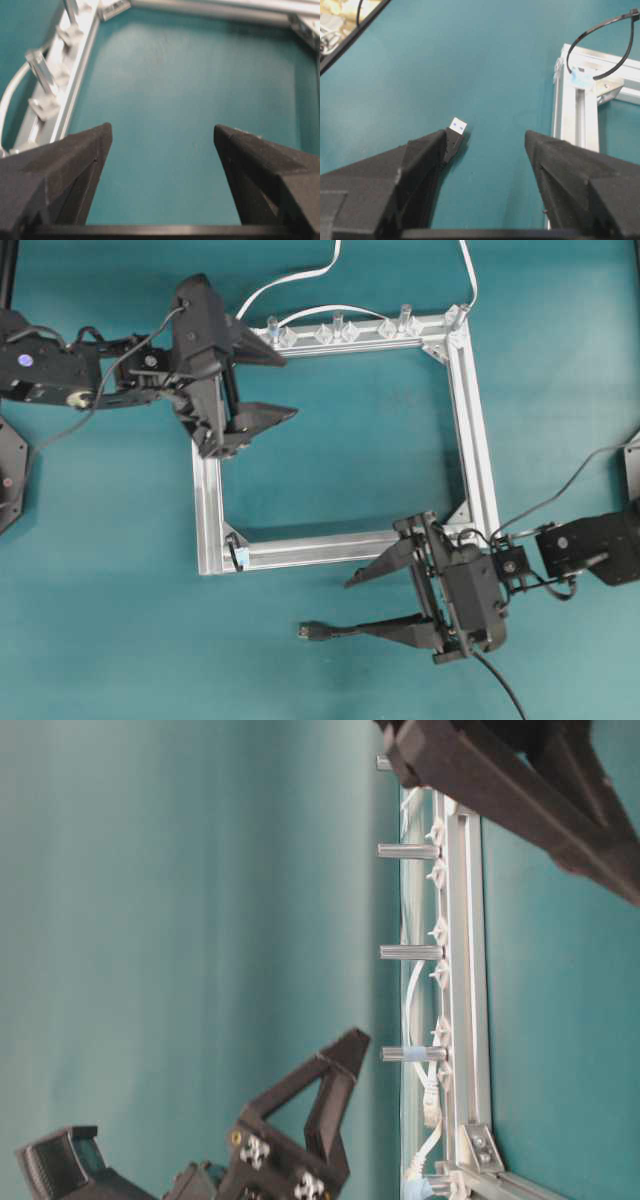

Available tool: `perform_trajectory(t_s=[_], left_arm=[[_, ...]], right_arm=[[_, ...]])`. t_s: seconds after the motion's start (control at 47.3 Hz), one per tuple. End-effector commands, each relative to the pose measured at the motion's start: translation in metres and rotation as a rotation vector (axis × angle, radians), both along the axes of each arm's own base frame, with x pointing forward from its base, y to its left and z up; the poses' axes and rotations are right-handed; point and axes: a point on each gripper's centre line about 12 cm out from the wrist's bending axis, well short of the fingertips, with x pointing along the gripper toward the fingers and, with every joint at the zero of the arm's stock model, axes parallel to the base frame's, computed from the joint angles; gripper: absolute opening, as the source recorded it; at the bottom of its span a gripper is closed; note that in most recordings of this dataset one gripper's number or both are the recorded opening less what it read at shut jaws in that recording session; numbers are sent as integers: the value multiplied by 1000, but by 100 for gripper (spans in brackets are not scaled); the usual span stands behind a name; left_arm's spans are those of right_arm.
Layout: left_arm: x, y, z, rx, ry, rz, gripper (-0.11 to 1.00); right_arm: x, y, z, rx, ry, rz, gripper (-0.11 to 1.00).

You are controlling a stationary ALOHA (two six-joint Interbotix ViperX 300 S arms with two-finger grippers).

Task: Insert the wire through the string loop located on the left side.
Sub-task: 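Open the right gripper and move it over the black USB cable plug, then lower the right gripper and grasp the USB cable just behind the plug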

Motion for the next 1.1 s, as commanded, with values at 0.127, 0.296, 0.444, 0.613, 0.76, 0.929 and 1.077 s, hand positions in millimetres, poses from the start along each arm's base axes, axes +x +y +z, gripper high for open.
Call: perform_trajectory(t_s=[0.127, 0.296, 0.444, 0.613, 0.76, 0.929, 1.077], left_arm=[[-5, -3, 14, 10, -28, -10, 86], [-6, -4, 11, 8, -17, -10, 86], [-6, -4, 11, 7, -16, -10, 86], [-6, -4, 10, 7, -14, -10, 86], [-7, -4, 9, 7, -11, -10, 86], [-7, -4, 9, 5, -12, -10, 86], [-7, -4, 9, 5, -12, -10, 86]], right_arm=[[15, 14, -3, 5, 12, 12, 73], [20, 19, -18, -12, 75, 23, 73], [23, 22, -23, -10, 96, 18, 73], [24, 25, -29, -7, 108, 15, 73], [24, 26, -32, -8, 116, 14, 73], [22, 26, -35, -12, 129, 16, 73], [21, 26, -37, -15, 138, 16, 73]])
